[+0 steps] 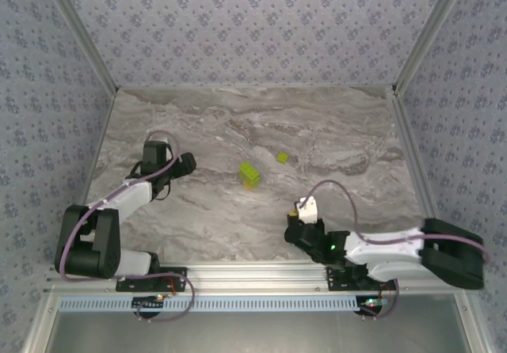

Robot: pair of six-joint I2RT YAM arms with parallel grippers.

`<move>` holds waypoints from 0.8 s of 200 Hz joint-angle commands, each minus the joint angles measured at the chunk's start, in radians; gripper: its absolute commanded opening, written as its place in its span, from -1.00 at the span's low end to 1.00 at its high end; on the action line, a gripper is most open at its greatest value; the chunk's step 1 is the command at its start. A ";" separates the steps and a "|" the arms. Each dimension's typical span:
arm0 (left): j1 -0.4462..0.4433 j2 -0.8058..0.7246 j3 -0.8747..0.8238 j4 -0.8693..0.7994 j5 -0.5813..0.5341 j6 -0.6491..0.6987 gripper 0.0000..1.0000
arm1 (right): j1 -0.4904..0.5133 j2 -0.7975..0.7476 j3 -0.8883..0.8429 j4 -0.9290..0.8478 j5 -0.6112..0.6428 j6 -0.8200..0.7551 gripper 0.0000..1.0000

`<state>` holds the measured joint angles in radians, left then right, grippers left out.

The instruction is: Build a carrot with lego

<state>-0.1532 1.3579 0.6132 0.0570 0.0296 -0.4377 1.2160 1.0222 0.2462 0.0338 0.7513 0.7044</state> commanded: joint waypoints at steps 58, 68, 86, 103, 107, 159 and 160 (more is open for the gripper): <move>-0.084 -0.044 0.028 0.060 0.076 0.095 0.81 | -0.575 -0.285 0.418 -0.565 -0.836 -0.354 -0.47; -0.086 -0.060 0.016 0.089 0.125 0.115 0.81 | -0.610 -0.205 0.484 -0.599 -0.930 -0.399 -0.48; -0.088 -0.074 0.005 0.117 0.205 0.152 0.81 | -0.631 -0.044 0.608 -0.683 -1.019 -0.466 -0.52; -0.096 -0.065 0.002 0.128 0.248 0.177 0.81 | -0.629 0.045 0.676 -0.697 -1.022 -0.489 -0.54; -0.101 -0.060 0.002 0.127 0.250 0.184 0.81 | -0.630 0.058 0.686 -0.691 -1.020 -0.491 -0.54; -0.242 -0.084 -0.003 -0.011 0.170 0.266 0.82 | -0.660 0.141 0.776 -0.681 -1.042 -0.521 -0.49; -0.245 -0.087 -0.004 -0.013 0.165 0.267 0.83 | -0.661 0.142 0.777 -0.682 -1.043 -0.522 -0.49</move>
<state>-0.3340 1.3048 0.6132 0.1093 0.2211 -0.2306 0.5705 1.1423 0.9627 -0.6098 -0.2409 0.2337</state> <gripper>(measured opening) 0.909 0.343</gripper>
